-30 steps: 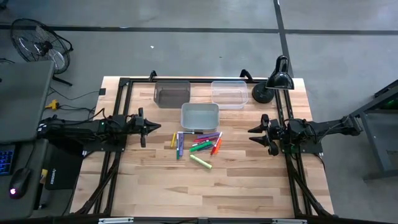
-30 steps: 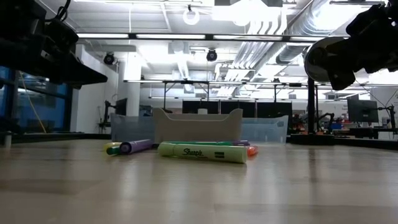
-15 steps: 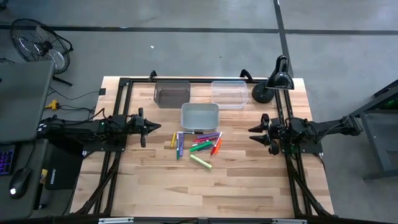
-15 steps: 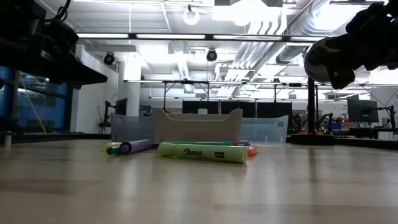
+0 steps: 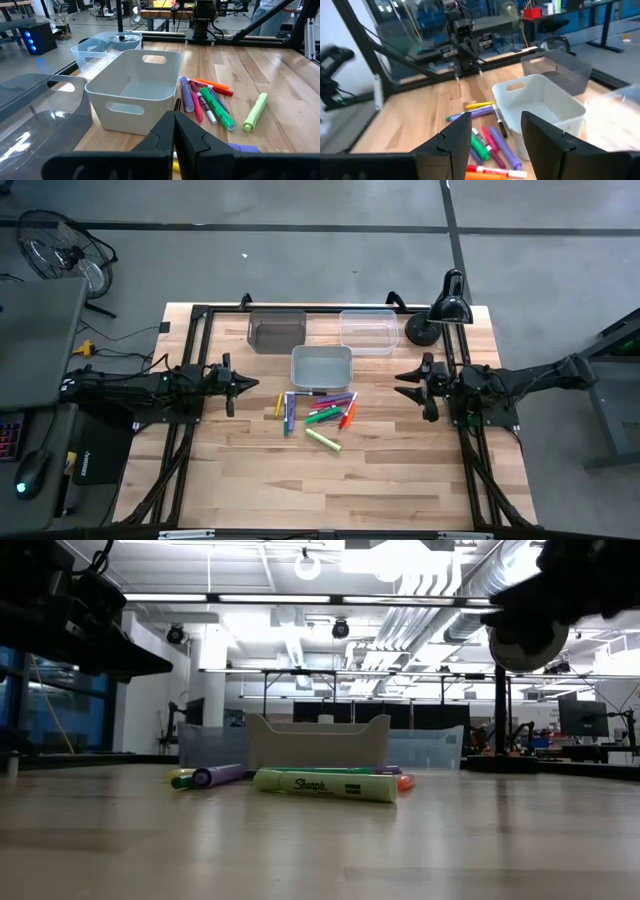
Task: Pick & Place Markers
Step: Put the light green highlighter into the transparent bin
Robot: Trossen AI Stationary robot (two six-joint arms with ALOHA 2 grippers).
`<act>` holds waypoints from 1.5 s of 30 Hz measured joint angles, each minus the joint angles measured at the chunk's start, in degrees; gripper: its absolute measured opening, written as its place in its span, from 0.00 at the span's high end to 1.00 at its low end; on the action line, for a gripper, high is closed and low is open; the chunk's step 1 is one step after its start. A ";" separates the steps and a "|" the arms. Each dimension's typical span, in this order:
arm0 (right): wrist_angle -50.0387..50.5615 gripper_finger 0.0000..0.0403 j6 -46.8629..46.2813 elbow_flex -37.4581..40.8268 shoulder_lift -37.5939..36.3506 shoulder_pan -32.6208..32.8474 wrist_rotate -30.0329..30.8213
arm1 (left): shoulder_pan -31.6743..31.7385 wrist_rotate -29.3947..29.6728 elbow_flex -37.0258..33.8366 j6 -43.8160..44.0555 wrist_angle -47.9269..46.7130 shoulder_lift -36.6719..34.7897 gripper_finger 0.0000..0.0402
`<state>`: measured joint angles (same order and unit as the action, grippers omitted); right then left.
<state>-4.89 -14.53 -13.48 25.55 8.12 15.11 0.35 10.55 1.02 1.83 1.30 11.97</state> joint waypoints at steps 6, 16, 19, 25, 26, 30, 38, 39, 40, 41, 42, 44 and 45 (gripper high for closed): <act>7.14 0.60 1.90 -14.51 20.27 0.00 1.01 | -0.01 0.00 0.00 0.02 0.02 0.00 1.00; 23.53 0.60 2.68 -35.31 46.11 0.00 0.83 | 0.01 0.00 0.00 0.01 0.00 0.00 1.00; 26.71 0.60 2.63 -40.55 51.72 0.00 -1.21 | 0.01 0.00 0.00 0.02 0.02 0.00 1.00; 34.97 0.60 2.54 -52.64 62.56 0.00 -7.89 | 0.01 0.00 0.00 0.00 0.00 0.00 1.00; 36.41 0.60 1.98 -54.56 64.31 0.00 -9.00 | 0.01 0.00 -0.02 0.01 0.00 0.00 1.00; 39.62 0.60 -3.10 -61.36 70.63 -0.02 -12.49 | -0.01 0.00 -0.02 0.02 0.00 0.00 1.00; 40.83 0.60 -6.01 -64.47 79.22 1.14 -15.71 | 0.01 0.00 0.00 0.02 0.02 0.00 1.00; 40.83 0.60 -6.76 -64.48 79.95 1.06 -15.68 | -0.01 0.00 -0.02 0.02 0.00 0.00 1.00; 40.89 0.60 -7.65 -64.50 80.65 1.01 -15.65 | 0.00 0.00 -0.01 0.02 0.00 0.00 1.00; 41.00 0.60 -8.46 -64.48 81.31 0.84 -15.67 | -0.01 0.00 0.00 0.00 0.01 -0.01 1.00; 41.05 0.60 -9.40 -64.47 81.74 0.70 -15.75 | -0.01 0.00 0.00 0.01 0.01 0.00 1.00; 40.42 0.60 -11.16 -64.48 82.39 0.40 -17.00 | -0.01 0.00 0.00 0.02 0.00 0.00 1.00; 40.16 0.60 -11.81 -64.48 82.49 0.25 -17.55 | 0.01 0.00 0.00 0.00 0.02 0.00 1.00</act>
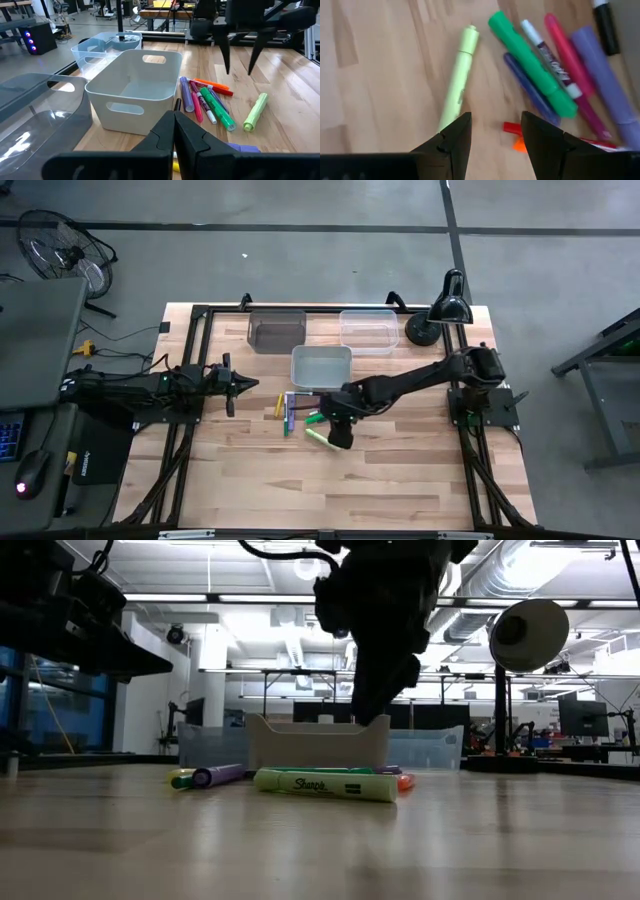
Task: Pick & Place Markers
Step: Put the light green highlighter into the transparent bin
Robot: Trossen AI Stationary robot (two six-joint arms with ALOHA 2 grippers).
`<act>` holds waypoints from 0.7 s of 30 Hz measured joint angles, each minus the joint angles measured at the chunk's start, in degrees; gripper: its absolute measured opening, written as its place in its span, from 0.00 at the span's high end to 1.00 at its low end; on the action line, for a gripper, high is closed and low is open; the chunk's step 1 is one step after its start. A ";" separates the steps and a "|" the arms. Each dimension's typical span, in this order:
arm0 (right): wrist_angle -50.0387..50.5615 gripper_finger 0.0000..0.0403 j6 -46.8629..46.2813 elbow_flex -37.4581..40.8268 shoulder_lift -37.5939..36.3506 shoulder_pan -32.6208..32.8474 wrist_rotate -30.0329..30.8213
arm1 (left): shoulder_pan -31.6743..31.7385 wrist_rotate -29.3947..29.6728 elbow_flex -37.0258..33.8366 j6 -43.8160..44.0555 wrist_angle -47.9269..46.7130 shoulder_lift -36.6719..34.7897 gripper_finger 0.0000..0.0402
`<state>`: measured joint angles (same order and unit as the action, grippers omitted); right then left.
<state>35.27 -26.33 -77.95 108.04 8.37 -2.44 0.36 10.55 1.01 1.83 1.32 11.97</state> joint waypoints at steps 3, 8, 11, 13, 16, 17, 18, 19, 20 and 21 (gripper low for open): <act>-0.45 0.60 -1.99 0.00 0.63 -0.09 -1.17 | -0.01 0.00 0.00 0.00 0.00 -0.01 1.00; -3.21 0.60 -5.36 -0.02 0.73 -0.12 -3.57 | -0.02 0.00 0.00 0.00 0.00 0.00 1.00; -3.92 0.60 -6.90 -0.82 0.81 -0.16 -4.77 | -0.01 0.01 -0.02 0.01 0.00 0.00 1.00; -3.36 0.60 -7.78 -2.99 1.63 -0.06 -3.93 | -0.01 0.00 0.00 0.02 0.00 -0.02 1.00; 0.19 0.60 -8.30 -6.85 3.96 0.28 -1.79 | 0.00 -0.08 -0.02 0.02 0.00 -0.02 1.00; 0.86 0.60 -8.30 -8.32 5.29 0.32 -1.65 | -0.02 -0.13 -0.02 0.00 0.00 -0.02 1.00; 1.56 0.60 -8.17 -9.84 6.52 0.32 -1.71 | 0.00 -0.11 0.00 0.00 0.00 0.00 1.00; 2.91 0.60 -7.70 -11.42 7.83 0.32 -2.14 | 0.00 -0.11 0.00 0.00 0.00 -0.02 1.00; 4.62 0.60 -6.82 -13.07 9.14 0.32 -2.15 | -0.01 -0.11 0.00 0.01 0.00 -0.02 1.00; 6.41 0.60 -5.81 -14.75 10.57 0.31 -2.18 | 0.00 -0.11 -0.02 0.00 0.00 -0.02 1.00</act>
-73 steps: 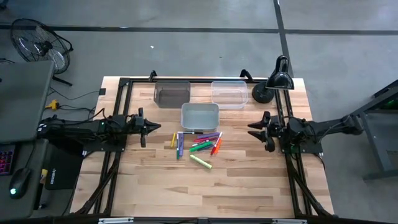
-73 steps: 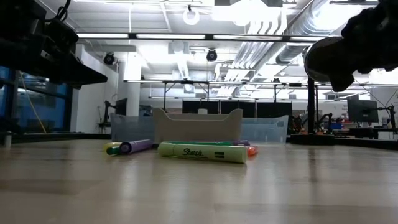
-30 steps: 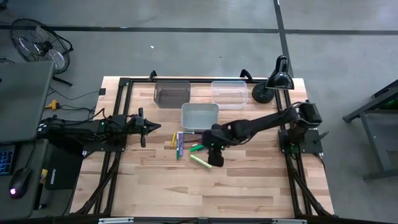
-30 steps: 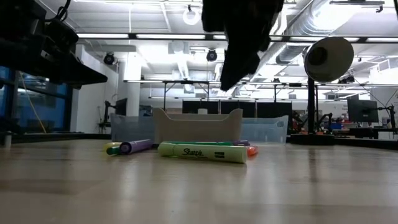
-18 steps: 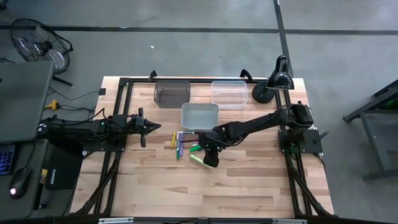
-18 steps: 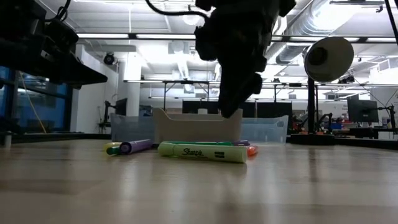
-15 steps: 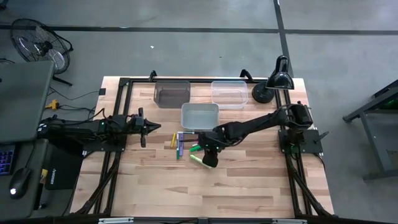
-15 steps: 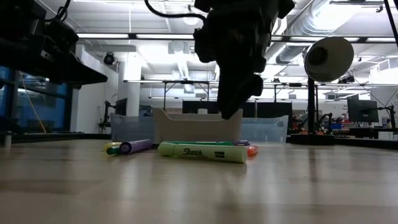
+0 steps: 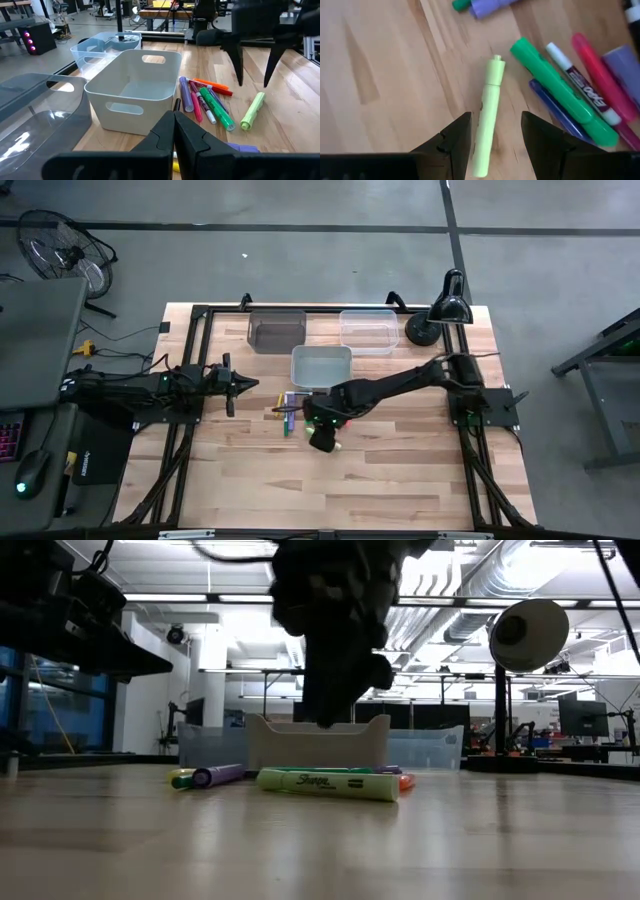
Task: Pick & Place Markers
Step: Put the light green highlighter into the transparent bin
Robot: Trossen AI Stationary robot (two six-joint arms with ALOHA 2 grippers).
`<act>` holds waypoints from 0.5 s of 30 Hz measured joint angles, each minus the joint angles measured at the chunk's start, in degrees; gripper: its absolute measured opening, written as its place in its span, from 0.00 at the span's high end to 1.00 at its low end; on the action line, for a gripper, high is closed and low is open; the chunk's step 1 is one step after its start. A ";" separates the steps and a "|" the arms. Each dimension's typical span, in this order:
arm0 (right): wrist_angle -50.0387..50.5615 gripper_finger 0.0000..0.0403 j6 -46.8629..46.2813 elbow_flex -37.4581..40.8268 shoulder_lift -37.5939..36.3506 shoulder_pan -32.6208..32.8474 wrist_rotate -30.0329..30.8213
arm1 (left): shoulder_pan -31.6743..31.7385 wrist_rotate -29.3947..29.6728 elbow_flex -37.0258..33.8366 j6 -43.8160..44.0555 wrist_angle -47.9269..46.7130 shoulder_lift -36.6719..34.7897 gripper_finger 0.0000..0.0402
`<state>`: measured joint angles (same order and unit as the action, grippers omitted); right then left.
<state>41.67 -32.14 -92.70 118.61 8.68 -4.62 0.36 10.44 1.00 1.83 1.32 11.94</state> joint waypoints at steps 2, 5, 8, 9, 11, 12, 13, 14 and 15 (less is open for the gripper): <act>4.32 0.60 1.42 -2.99 2.69 -0.02 0.04 | -0.02 0.00 0.01 0.00 0.00 0.00 1.00; 9.56 0.60 2.06 -6.33 5.77 0.02 -0.02 | -0.01 0.00 0.02 0.00 0.00 0.00 1.00; 11.42 0.60 2.14 -7.81 7.06 0.58 -0.25 | -0.01 0.02 0.02 0.00 0.00 0.00 1.00; 11.33 0.60 2.04 -7.87 7.28 0.80 -0.28 | -0.02 0.02 0.02 0.01 0.00 0.00 1.00; 11.28 0.60 0.92 -7.83 7.51 1.19 -0.33 | -0.01 0.02 0.02 0.02 0.00 0.00 1.00; 11.34 0.60 0.32 -7.78 7.51 1.40 -0.26 | -0.01 0.02 0.02 0.00 0.00 0.00 1.00; 11.32 0.60 -0.18 -7.78 7.51 1.55 -0.24 | -0.02 0.02 0.02 0.02 0.00 0.00 1.00; 11.18 0.60 -0.49 -7.78 7.51 1.70 -0.21 | 0.00 0.04 0.02 0.02 0.00 0.00 1.00; 11.19 0.60 -0.89 -7.78 7.51 1.88 -0.17 | 0.00 0.04 0.02 0.02 0.00 0.00 1.00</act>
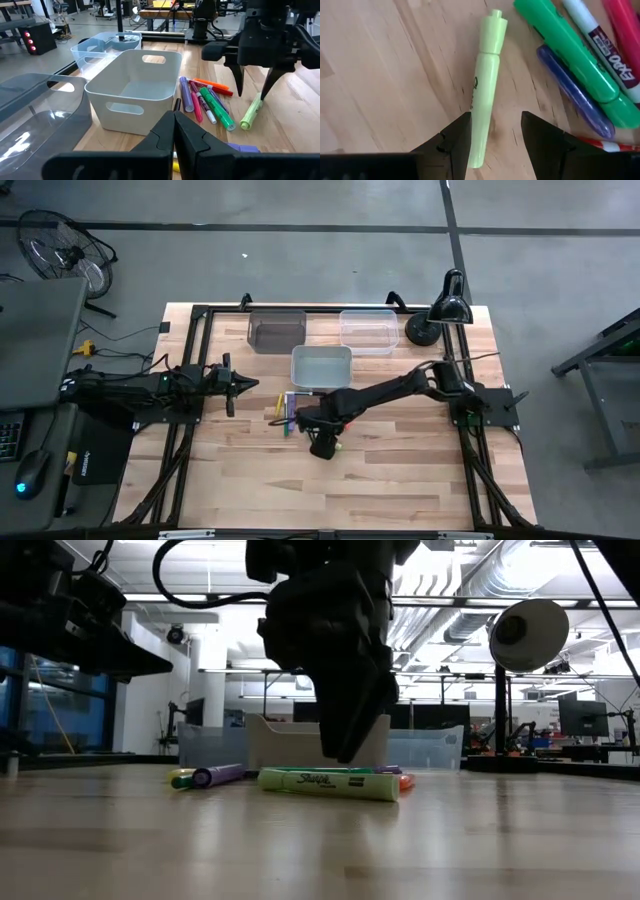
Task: Pick & Place Markers
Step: Put the light green highlighter into the transparent bin
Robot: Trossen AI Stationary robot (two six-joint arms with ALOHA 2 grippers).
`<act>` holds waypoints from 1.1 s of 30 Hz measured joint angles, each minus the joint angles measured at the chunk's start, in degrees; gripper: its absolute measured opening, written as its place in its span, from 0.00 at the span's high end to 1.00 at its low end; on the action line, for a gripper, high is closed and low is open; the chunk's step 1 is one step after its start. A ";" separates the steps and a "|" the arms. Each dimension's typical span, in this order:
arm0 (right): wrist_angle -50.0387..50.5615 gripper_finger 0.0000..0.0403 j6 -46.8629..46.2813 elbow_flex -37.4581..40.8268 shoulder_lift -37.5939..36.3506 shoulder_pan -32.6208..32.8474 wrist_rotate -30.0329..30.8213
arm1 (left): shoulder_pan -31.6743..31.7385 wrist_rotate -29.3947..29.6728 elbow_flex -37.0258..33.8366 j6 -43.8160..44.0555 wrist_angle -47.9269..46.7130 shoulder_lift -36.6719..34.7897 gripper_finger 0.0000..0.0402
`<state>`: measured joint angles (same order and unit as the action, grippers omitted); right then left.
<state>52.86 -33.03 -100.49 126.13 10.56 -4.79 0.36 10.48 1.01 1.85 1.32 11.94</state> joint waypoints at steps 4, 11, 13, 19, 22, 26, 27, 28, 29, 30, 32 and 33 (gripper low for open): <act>-0.46 0.60 -1.52 0.02 0.00 0.98 0.03 | -0.02 0.01 -0.01 -0.01 0.00 0.00 1.00; -1.26 0.60 -4.12 0.04 0.00 0.99 0.36 | -0.01 0.17 0.00 -0.02 0.02 0.01 1.00; -1.27 0.60 -4.23 0.04 0.00 0.75 0.49 | -0.01 0.15 -0.01 -0.02 0.02 0.00 1.00; -1.36 0.60 -4.50 0.04 0.32 0.57 2.10 | -0.02 0.15 0.00 0.00 0.02 0.00 1.00; -1.15 0.60 -5.34 0.09 0.93 0.24 2.33 | 0.00 0.15 0.00 0.00 0.02 0.00 1.00; -1.40 0.60 -5.54 0.09 1.22 -0.08 1.91 | 0.00 0.15 0.00 0.00 0.02 0.00 1.00; -1.53 0.60 -5.56 0.09 1.29 -0.08 1.91 | -0.02 0.14 -0.01 0.00 0.00 0.00 1.00; -1.76 0.60 -5.73 0.09 1.36 -0.07 1.96 | -0.02 0.13 0.00 -0.02 0.02 0.02 1.00; -1.74 0.60 -5.94 0.09 1.44 -0.06 1.88 | -0.02 0.13 0.00 -0.02 0.02 0.02 1.00; -1.68 0.60 -6.14 0.09 1.49 -0.06 1.81 | -0.01 0.13 0.00 -0.01 0.01 0.00 1.00; -1.96 0.60 -6.21 0.09 1.66 -0.06 1.91 | -0.01 0.13 0.00 -0.01 0.02 0.00 1.00; -2.22 0.60 -6.49 0.09 1.73 -0.06 2.10 | -0.02 0.13 -0.01 -0.01 0.02 0.01 1.00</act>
<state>50.64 -39.52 -100.40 127.86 10.50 -2.69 0.34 10.61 1.01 1.84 1.34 11.95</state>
